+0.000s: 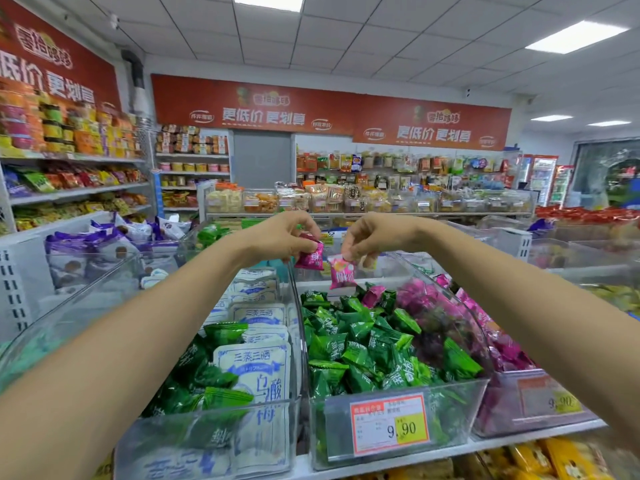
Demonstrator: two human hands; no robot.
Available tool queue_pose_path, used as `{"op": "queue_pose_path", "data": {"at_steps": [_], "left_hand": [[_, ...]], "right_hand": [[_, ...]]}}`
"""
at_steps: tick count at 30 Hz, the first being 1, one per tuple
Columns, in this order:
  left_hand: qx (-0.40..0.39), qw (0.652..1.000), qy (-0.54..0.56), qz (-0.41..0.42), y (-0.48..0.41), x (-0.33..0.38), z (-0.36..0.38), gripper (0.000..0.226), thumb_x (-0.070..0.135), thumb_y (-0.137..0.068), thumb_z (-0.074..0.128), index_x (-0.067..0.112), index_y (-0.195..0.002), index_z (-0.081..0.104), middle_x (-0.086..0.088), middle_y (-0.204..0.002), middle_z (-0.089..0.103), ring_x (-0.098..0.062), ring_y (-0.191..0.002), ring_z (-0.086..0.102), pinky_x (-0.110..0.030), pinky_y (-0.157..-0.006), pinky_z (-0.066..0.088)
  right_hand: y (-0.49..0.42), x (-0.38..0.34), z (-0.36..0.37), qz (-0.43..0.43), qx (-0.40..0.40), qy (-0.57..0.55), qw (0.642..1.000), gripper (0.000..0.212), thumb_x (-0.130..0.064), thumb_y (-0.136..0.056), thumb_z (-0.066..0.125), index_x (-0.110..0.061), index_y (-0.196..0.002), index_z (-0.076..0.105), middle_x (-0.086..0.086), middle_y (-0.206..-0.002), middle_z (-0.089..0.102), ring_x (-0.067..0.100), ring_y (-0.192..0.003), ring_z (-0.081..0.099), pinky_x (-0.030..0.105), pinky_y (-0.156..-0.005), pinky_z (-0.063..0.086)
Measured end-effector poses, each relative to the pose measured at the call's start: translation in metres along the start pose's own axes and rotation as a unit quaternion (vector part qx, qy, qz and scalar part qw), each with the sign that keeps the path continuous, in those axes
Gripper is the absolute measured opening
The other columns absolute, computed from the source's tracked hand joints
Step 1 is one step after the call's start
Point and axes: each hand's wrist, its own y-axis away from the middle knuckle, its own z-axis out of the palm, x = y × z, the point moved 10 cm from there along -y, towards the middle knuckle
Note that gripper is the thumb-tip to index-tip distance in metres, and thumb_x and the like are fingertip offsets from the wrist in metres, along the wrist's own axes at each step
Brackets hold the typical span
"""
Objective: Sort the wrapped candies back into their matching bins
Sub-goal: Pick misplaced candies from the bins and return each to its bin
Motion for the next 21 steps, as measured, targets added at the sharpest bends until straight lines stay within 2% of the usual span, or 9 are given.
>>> {"op": "queue_pose_path", "data": {"at_steps": [4, 7, 9, 10, 12, 14, 16, 19, 21], "left_hand": [[-0.014, 1.0, 0.012, 0.002, -0.006, 0.002, 0.011, 0.015, 0.011, -0.101, 0.046, 0.009, -0.111, 0.058, -0.003, -0.084, 0.055, -0.014, -0.067, 0.048, -0.024, -0.062, 0.043], [-0.031, 0.998, 0.06, -0.014, -0.01, 0.001, 0.024, 0.027, 0.031, -0.103, 0.041, 0.009, -0.101, 0.056, -0.001, -0.072, 0.048, -0.015, -0.064, 0.042, -0.033, -0.068, 0.041], [-0.047, 0.994, 0.093, -0.024, -0.01, 0.0, 0.03, 0.04, 0.046, -0.099, 0.043, 0.009, -0.106, 0.058, 0.002, -0.067, 0.047, -0.014, -0.061, 0.042, -0.03, -0.067, 0.044], [-0.05, 0.995, 0.089, -0.021, -0.01, 0.0, 0.032, 0.042, 0.048, -0.095, 0.05, 0.009, -0.11, 0.059, 0.002, -0.071, 0.051, -0.014, -0.063, 0.045, -0.028, -0.066, 0.045], [-0.047, 0.997, 0.064, -0.011, -0.011, -0.002, 0.03, 0.037, 0.036, -0.087, 0.068, 0.009, -0.111, 0.059, -0.003, -0.081, 0.061, -0.014, -0.068, 0.052, -0.025, -0.065, 0.045], [-0.051, 0.997, 0.058, -0.01, -0.012, -0.006, 0.028, 0.032, 0.022, -0.085, 0.073, 0.006, -0.109, 0.059, -0.008, -0.084, 0.066, -0.017, -0.07, 0.055, -0.025, -0.063, 0.046], [-0.053, 0.997, 0.063, -0.013, -0.013, -0.009, 0.025, 0.03, 0.017, -0.086, 0.072, 0.004, -0.109, 0.058, -0.012, -0.087, 0.067, -0.02, -0.074, 0.057, -0.027, -0.064, 0.047], [-0.05, 0.996, 0.07, -0.012, -0.011, -0.01, 0.02, 0.03, 0.016, -0.086, 0.072, 0.005, -0.11, 0.059, -0.011, -0.087, 0.068, -0.02, -0.075, 0.06, -0.029, -0.068, 0.049], [-0.051, 0.996, 0.069, -0.012, -0.01, -0.011, 0.019, 0.031, 0.016, -0.085, 0.072, 0.005, -0.111, 0.059, -0.011, -0.087, 0.067, -0.019, -0.075, 0.061, -0.03, -0.069, 0.05]], "right_hand": [[0.008, -0.009, -0.009, -0.014, 0.02, -0.063, 0.998, 0.006, -0.005, -0.091, 0.062, -0.002, -0.093, 0.066, 0.0, -0.071, 0.071, 0.009, -0.065, 0.067, 0.019, -0.065, 0.055], [0.007, -0.011, -0.007, -0.022, 0.031, -0.081, 0.996, 0.003, -0.004, -0.09, 0.063, -0.002, -0.09, 0.066, 0.001, -0.069, 0.071, 0.01, -0.064, 0.068, 0.02, -0.067, 0.057], [0.006, -0.01, -0.007, -0.022, 0.041, -0.088, 0.995, 0.003, -0.003, -0.09, 0.063, -0.001, -0.09, 0.065, 0.001, -0.068, 0.071, 0.01, -0.063, 0.068, 0.022, -0.07, 0.059], [0.006, -0.009, -0.007, -0.022, 0.044, -0.094, 0.994, 0.005, -0.002, -0.09, 0.062, 0.001, -0.092, 0.065, 0.002, -0.068, 0.071, 0.011, -0.062, 0.068, 0.022, -0.069, 0.059], [0.006, -0.009, -0.006, -0.021, 0.042, -0.109, 0.993, 0.009, -0.002, -0.091, 0.061, 0.004, -0.096, 0.065, 0.005, -0.071, 0.072, 0.012, -0.063, 0.069, 0.022, -0.068, 0.058], [0.007, -0.002, -0.006, -0.01, 0.035, -0.112, 0.993, 0.015, -0.007, -0.094, 0.059, 0.006, -0.101, 0.064, 0.012, -0.081, 0.073, 0.015, -0.068, 0.07, 0.023, -0.07, 0.059], [0.007, 0.012, -0.004, 0.015, 0.012, -0.073, 0.997, 0.018, -0.005, -0.095, 0.056, 0.009, -0.106, 0.062, 0.018, -0.092, 0.072, 0.018, -0.074, 0.07, 0.027, -0.076, 0.059], [0.004, 0.036, 0.008, 0.063, -0.044, 0.074, 0.994, 0.014, 0.005, -0.088, 0.061, 0.001, -0.101, 0.065, 0.012, -0.091, 0.071, 0.02, -0.082, 0.068, 0.029, -0.077, 0.057], [0.0, 0.049, 0.018, 0.093, -0.071, 0.16, 0.98, 0.018, 0.002, -0.083, 0.068, -0.004, -0.1, 0.065, 0.009, -0.094, 0.069, 0.02, -0.086, 0.067, 0.026, -0.074, 0.055]]}}
